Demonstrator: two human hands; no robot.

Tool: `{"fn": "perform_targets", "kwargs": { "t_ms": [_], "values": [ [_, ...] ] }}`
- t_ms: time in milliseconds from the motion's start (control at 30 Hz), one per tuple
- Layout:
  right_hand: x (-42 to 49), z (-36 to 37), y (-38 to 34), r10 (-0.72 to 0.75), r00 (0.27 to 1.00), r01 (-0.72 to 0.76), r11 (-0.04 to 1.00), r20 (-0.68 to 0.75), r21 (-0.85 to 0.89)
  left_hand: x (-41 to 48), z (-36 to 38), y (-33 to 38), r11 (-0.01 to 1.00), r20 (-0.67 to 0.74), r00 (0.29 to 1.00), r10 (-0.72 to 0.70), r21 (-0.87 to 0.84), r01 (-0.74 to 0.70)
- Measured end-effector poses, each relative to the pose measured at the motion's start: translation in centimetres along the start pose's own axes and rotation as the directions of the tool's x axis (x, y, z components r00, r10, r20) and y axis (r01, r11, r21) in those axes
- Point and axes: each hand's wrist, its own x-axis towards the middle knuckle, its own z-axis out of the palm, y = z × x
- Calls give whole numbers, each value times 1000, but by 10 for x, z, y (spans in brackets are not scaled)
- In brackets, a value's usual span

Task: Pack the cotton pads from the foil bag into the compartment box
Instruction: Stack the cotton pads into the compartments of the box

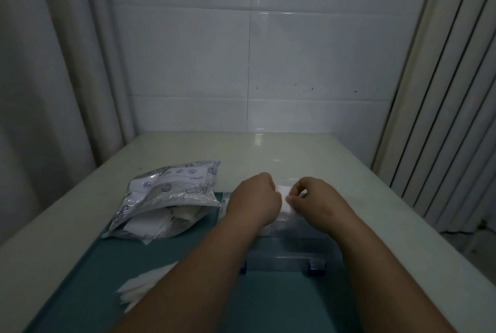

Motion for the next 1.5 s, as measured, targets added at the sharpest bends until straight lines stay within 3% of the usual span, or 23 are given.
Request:
{"fn": "perform_targets", "kwargs": {
  "t_ms": [333, 667, 800, 967, 1167, 1267, 1333, 1500],
  "values": [
    [-1, 5, -9, 21, 997, 7, 938, 78, -347, -4, 8, -4, 996, -75, 997, 15, 93, -8],
    [-3, 0, -9, 27, 997, -9, 969, 68, -248, -1, 6, -6, 985, 92, 994, 65, 151, -78],
    [1, 3, -10, 111, 981, -52, 941, 161, -334, 0, 1, -6, 987, 187, 981, 48, 143, -76],
    [9, 10, -7, 134, 981, -75, 929, 143, -362, 8, -4, -6, 984, 274, 961, 32, 162, -78],
    [15, 11, -9, 201, 961, -121, 923, 191, -365, 8, -4, -7, 986, 260, 965, 29, 149, -70],
    [15, 10, -10, 136, 981, -79, 934, 142, -347, 4, -2, -6, 983, 226, 974, 30, 172, -70],
    [12, 9, -10, 121, 975, -46, 930, 185, -365, 3, 0, -7, 984, 211, 977, 26, 169, -63],
    [8, 5, -12, 67, 975, 18, 924, 210, -382, 3, -1, -11, 999, 194, 981, -9, 37, 2]
  ]
}}
